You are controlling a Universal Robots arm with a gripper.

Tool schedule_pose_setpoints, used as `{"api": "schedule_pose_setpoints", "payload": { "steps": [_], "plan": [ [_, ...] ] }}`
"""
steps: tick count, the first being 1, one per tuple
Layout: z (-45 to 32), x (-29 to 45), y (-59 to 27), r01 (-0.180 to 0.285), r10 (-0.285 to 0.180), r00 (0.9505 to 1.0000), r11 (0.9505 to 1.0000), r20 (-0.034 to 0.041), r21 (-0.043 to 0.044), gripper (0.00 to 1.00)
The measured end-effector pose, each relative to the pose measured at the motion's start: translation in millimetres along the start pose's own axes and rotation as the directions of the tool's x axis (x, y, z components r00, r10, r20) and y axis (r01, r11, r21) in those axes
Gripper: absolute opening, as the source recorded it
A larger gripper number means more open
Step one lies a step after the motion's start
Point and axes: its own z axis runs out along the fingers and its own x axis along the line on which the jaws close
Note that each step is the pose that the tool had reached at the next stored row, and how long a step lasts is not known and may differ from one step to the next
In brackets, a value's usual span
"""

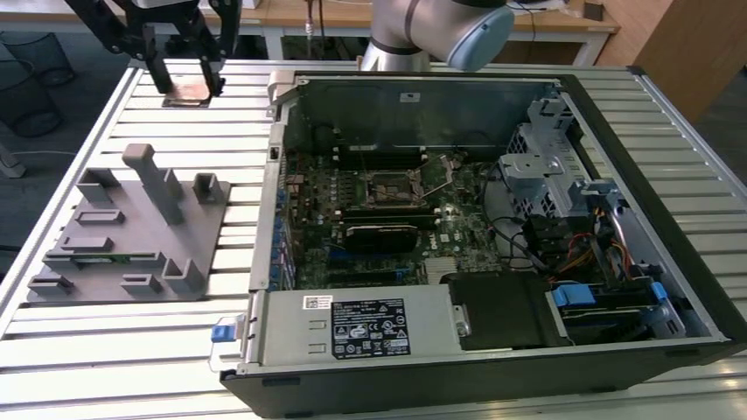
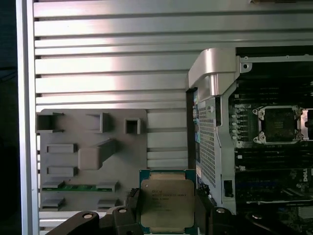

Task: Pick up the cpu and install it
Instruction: 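Pick up the cpu and move it towards the insertion slot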

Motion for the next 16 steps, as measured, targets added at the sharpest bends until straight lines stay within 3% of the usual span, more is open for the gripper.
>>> {"api": "schedule_pose_setpoints", "payload": {
  "steps": [8, 16],
  "plan": [
    [-0.1, -24.0, 1.3, 0.0, 0.0, 1.0, 1.0, 0.0, 0.0, 0.53],
    [-0.1, -53.8, 5.1, 0.0, 0.0, 1.0, 1.0, 0.0, 0.0, 0.53]
  ]
}}
